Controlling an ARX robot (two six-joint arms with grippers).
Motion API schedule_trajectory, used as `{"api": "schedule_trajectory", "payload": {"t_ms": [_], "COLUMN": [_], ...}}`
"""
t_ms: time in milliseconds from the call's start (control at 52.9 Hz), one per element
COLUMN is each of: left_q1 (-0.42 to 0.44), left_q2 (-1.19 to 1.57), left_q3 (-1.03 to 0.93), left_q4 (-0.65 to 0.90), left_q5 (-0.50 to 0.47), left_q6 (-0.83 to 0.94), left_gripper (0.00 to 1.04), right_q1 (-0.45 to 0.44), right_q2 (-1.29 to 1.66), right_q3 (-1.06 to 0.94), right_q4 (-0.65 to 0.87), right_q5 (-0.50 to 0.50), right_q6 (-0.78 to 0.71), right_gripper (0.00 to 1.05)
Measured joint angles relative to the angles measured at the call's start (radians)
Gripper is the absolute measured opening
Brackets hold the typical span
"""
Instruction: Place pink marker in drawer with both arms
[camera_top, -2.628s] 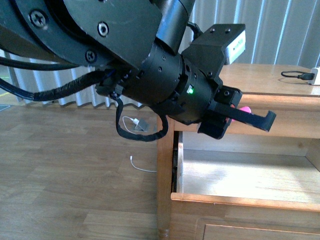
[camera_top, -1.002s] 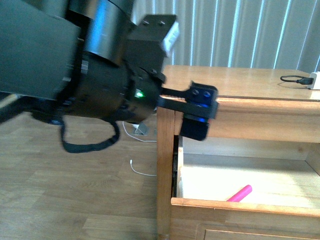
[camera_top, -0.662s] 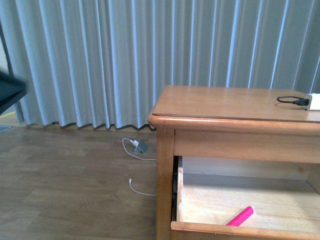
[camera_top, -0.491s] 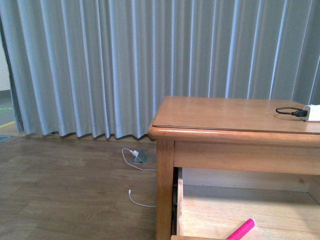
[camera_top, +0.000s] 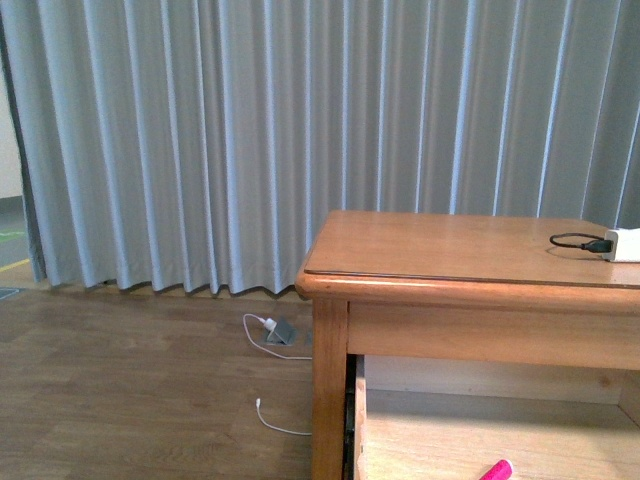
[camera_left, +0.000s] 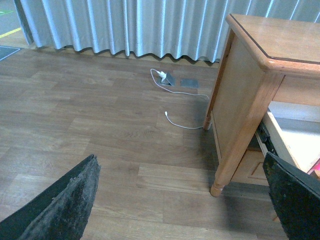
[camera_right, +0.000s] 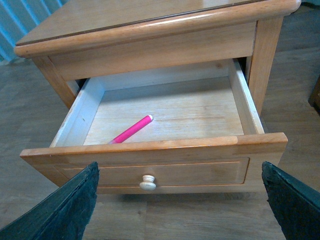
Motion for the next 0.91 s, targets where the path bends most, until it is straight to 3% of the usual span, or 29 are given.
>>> {"api": "schedule_trajectory", "payload": {"t_ms": [416,510,586,907], "left_q1": [0.220,0.341,0.383,0.387], "left_q2": [-0.176,-0.198,-0.208,-0.256], "left_q3": [-0.129,-0.146,-0.156,-0.208], "left_q4": [0.018,0.016,0.016,0.021], "left_q5": [0.250,0.394,0.397,0.409], "left_q6": [0.077,0.080,0.081,0.082], "left_gripper": [0.22,0.04,0.04,0.04], "right_q1": [0.000,0.000,0.000,0.000], "right_q2": [0.000,0.000,0.000,0.000], "right_q3": [0.000,0.000,0.000,0.000], "right_q4": [0.000,0.000,0.000,0.000], "right_q5": [-0.002,-0.002,-0.002,-0.002], "right_q6": [0.000,0.000,0.000,0.000], "right_gripper": [0.96,0.96,0.96,0.96]}}
